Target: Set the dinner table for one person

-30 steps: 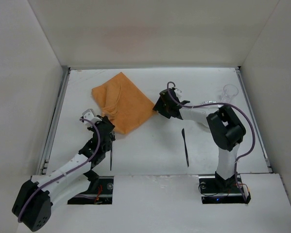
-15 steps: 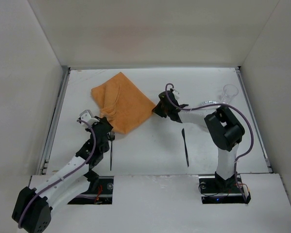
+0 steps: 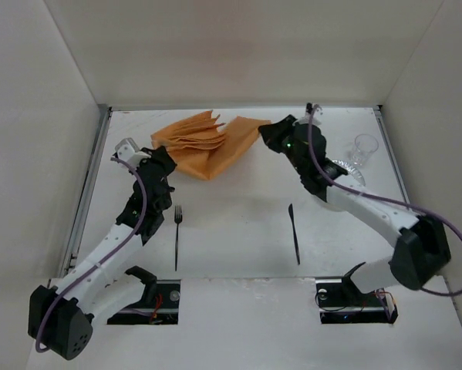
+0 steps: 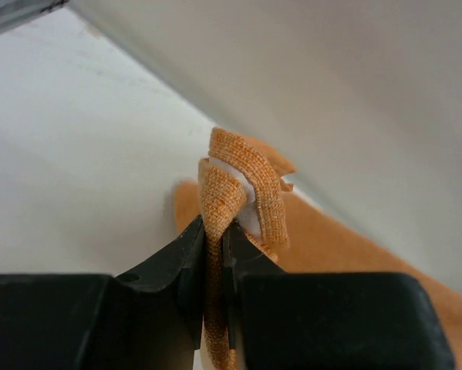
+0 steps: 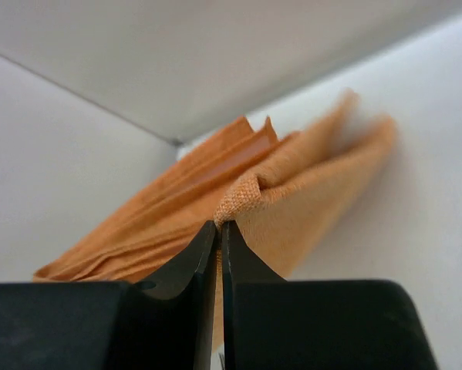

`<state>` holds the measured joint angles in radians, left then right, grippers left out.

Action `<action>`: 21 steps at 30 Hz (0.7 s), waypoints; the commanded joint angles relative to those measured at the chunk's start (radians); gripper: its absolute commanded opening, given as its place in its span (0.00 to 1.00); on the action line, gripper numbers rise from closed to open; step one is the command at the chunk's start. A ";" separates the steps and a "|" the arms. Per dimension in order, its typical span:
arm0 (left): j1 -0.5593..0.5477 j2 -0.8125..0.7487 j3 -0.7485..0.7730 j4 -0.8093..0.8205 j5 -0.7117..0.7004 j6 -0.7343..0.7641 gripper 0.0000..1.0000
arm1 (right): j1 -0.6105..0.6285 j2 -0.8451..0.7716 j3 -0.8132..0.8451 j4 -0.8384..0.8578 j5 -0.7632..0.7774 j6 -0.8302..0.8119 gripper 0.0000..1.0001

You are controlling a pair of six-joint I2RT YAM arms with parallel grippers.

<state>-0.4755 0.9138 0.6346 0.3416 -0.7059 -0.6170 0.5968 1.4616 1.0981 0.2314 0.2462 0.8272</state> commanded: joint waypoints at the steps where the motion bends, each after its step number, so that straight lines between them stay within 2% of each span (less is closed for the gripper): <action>1: 0.002 -0.015 0.117 0.120 -0.015 0.039 0.06 | -0.009 -0.148 0.031 -0.007 0.111 -0.118 0.08; 6: -0.036 -0.046 0.191 0.132 -0.021 0.057 0.06 | 0.010 -0.306 0.042 -0.113 0.137 -0.160 0.07; 10: -0.048 -0.012 0.230 0.132 -0.037 0.085 0.06 | 0.007 -0.333 0.080 -0.168 0.124 -0.168 0.07; 14: -0.001 0.126 0.327 0.132 0.000 0.094 0.06 | -0.061 -0.229 0.169 -0.182 0.078 -0.169 0.06; 16: 0.047 0.228 0.405 0.132 0.052 0.082 0.06 | -0.102 -0.131 0.270 -0.188 0.044 -0.175 0.05; 19: 0.119 0.393 0.578 0.102 0.115 0.069 0.05 | -0.140 0.008 0.463 -0.230 0.016 -0.197 0.04; 21: 0.151 0.486 0.727 0.038 0.157 0.060 0.05 | -0.162 0.100 0.653 -0.288 0.007 -0.215 0.04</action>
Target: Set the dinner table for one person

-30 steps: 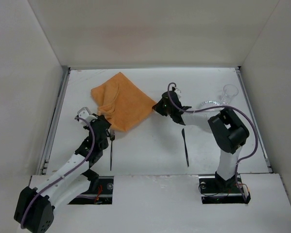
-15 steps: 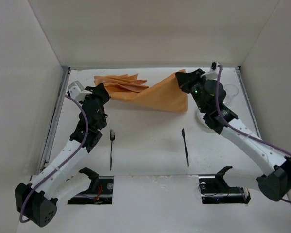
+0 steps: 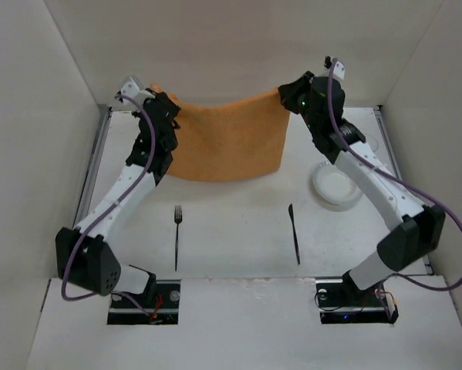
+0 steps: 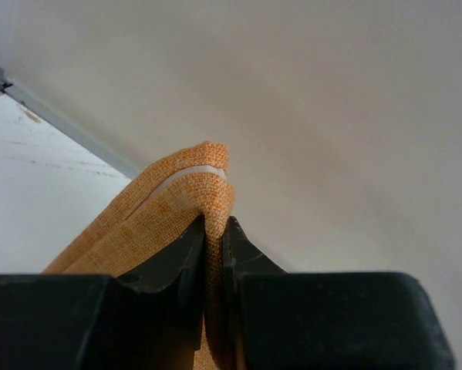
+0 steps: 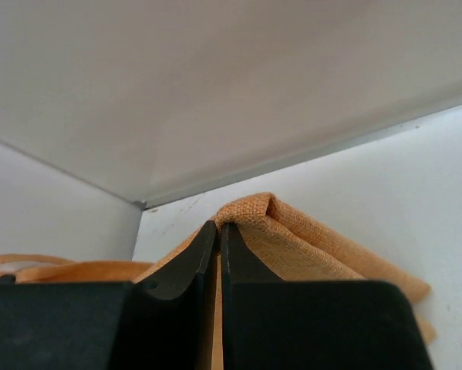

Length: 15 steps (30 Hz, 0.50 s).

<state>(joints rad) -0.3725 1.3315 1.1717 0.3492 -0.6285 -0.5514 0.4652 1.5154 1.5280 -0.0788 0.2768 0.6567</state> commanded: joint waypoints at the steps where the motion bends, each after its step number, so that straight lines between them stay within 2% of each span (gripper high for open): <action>1: 0.056 0.095 0.248 -0.001 0.098 -0.013 0.04 | -0.035 0.074 0.303 -0.008 -0.027 -0.049 0.04; 3: 0.060 0.110 0.331 -0.033 0.121 -0.019 0.04 | -0.041 0.094 0.403 -0.035 -0.022 -0.068 0.04; 6: 0.039 0.058 0.278 0.009 0.102 -0.001 0.04 | -0.043 0.054 0.359 -0.012 -0.016 -0.085 0.04; 10: 0.002 -0.038 -0.049 0.138 0.073 -0.051 0.05 | -0.040 -0.053 -0.007 0.127 -0.014 -0.056 0.05; 15: -0.019 -0.075 -0.436 0.211 0.056 -0.254 0.06 | -0.038 -0.116 -0.452 0.270 -0.025 0.066 0.05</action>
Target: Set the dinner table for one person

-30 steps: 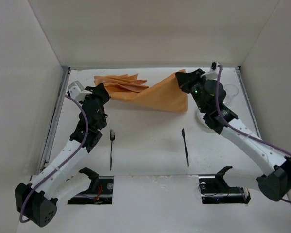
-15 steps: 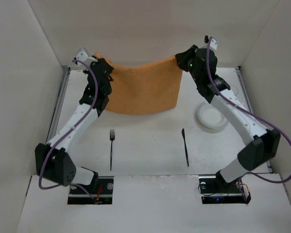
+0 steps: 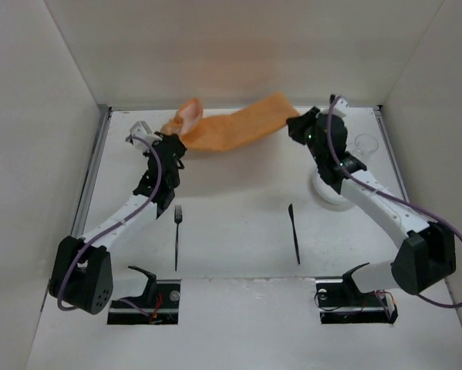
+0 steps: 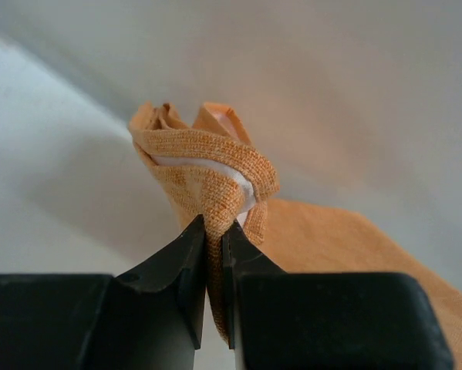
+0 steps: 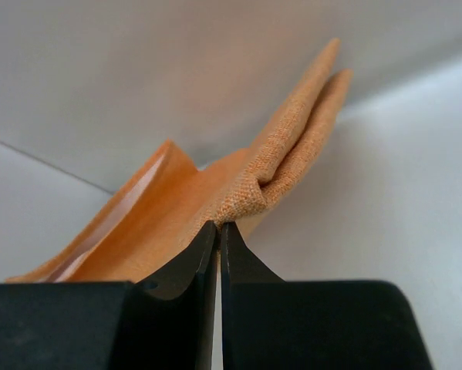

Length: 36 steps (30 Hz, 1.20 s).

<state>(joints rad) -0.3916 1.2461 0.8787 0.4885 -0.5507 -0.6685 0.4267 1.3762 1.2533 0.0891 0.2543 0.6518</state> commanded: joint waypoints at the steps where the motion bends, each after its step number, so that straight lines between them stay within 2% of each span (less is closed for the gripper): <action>1: 0.004 0.019 -0.206 0.085 -0.017 -0.179 0.07 | -0.001 0.020 -0.243 0.130 -0.003 0.087 0.05; 4: 0.017 0.070 -0.344 0.151 0.018 -0.249 0.08 | -0.006 0.032 -0.362 0.170 -0.003 0.120 0.05; 7: 0.038 0.092 -0.418 0.183 0.055 -0.273 0.13 | -0.007 0.040 -0.440 0.176 -0.003 0.132 0.06; 12: 0.072 -0.078 -0.506 0.138 0.044 -0.220 0.29 | -0.003 -0.023 -0.557 0.170 0.007 0.144 0.12; 18: 0.078 -0.388 -0.543 -0.141 -0.047 -0.131 0.32 | -0.006 -0.120 -0.661 0.130 0.007 0.143 0.34; 21: 0.050 -0.451 -0.509 -0.279 -0.103 -0.117 0.31 | -0.003 -0.164 -0.672 0.095 0.010 0.120 0.48; 24: 0.004 -0.401 -0.451 -0.315 -0.132 -0.065 0.35 | 0.000 -0.190 -0.660 0.078 0.020 0.094 0.56; 26: -0.023 -0.311 -0.396 -0.303 -0.132 0.003 0.38 | 0.014 -0.180 -0.638 0.081 0.028 0.085 0.56; 30: -0.065 -0.133 -0.285 -0.280 -0.097 0.069 0.43 | 0.049 -0.132 -0.605 0.090 0.008 0.066 0.31; 31: -0.071 -0.099 -0.273 -0.283 -0.088 0.064 0.43 | 0.057 -0.117 -0.598 0.090 0.005 0.065 0.28; 34: -0.075 -0.060 -0.279 -0.310 -0.080 0.046 0.43 | 0.076 -0.097 -0.600 0.092 0.003 0.066 0.28; 36: -0.062 -0.069 -0.311 -0.337 -0.086 0.024 0.43 | 0.086 -0.092 -0.612 0.093 0.020 0.071 0.38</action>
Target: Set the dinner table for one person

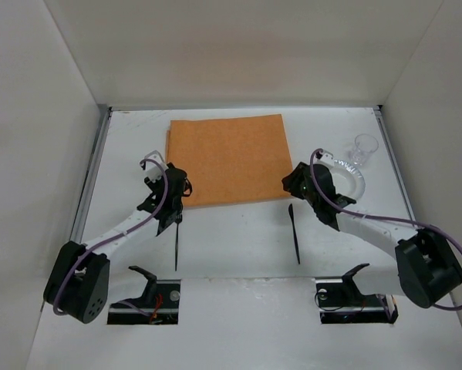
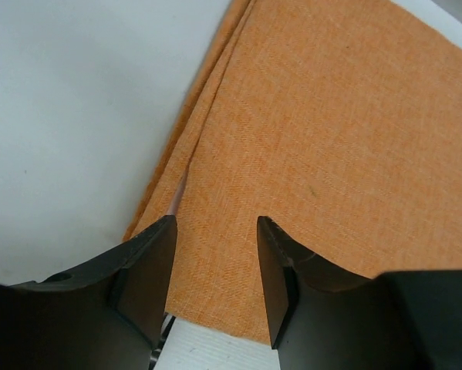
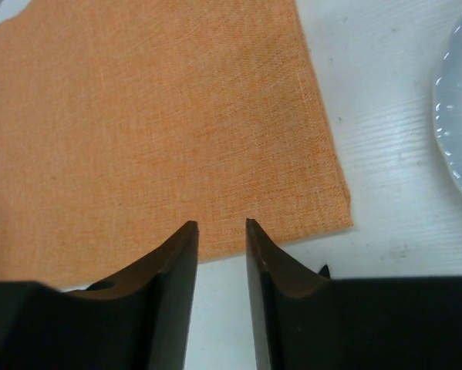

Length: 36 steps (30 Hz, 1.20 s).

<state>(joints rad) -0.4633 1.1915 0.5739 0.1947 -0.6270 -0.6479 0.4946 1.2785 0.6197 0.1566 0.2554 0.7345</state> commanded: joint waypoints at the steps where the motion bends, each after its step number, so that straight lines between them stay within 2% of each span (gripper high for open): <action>1: 0.018 -0.030 -0.029 -0.049 -0.011 -0.013 0.44 | 0.019 0.010 0.014 0.029 0.025 -0.007 0.45; 2: 0.030 -0.047 -0.055 -0.047 -0.004 -0.028 0.44 | 0.023 0.019 0.008 0.035 0.027 -0.003 0.51; 5: 0.051 -0.059 -0.088 -0.052 0.015 -0.056 0.45 | 0.038 0.056 0.006 0.043 0.028 0.016 0.58; 12: 0.130 0.026 -0.132 -0.032 0.061 -0.093 0.43 | 0.040 0.070 0.006 -0.006 0.148 0.028 0.58; 17: 0.157 0.111 -0.146 0.066 0.098 -0.107 0.41 | 0.040 0.079 0.000 -0.019 0.170 0.034 0.61; 24: 0.186 0.198 -0.126 0.152 0.101 -0.114 0.30 | -0.020 0.113 0.020 -0.080 0.171 0.057 0.62; 34: 0.193 0.324 -0.068 0.233 0.127 -0.144 0.18 | -0.049 0.235 0.095 -0.074 0.113 0.101 0.52; 36: 0.194 0.323 -0.072 0.233 0.135 -0.154 0.15 | -0.054 0.265 0.110 -0.072 0.108 0.105 0.40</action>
<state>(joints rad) -0.2729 1.5024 0.4911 0.4286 -0.5282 -0.7738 0.4522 1.5181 0.6731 0.0666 0.3698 0.8169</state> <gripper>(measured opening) 0.158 0.432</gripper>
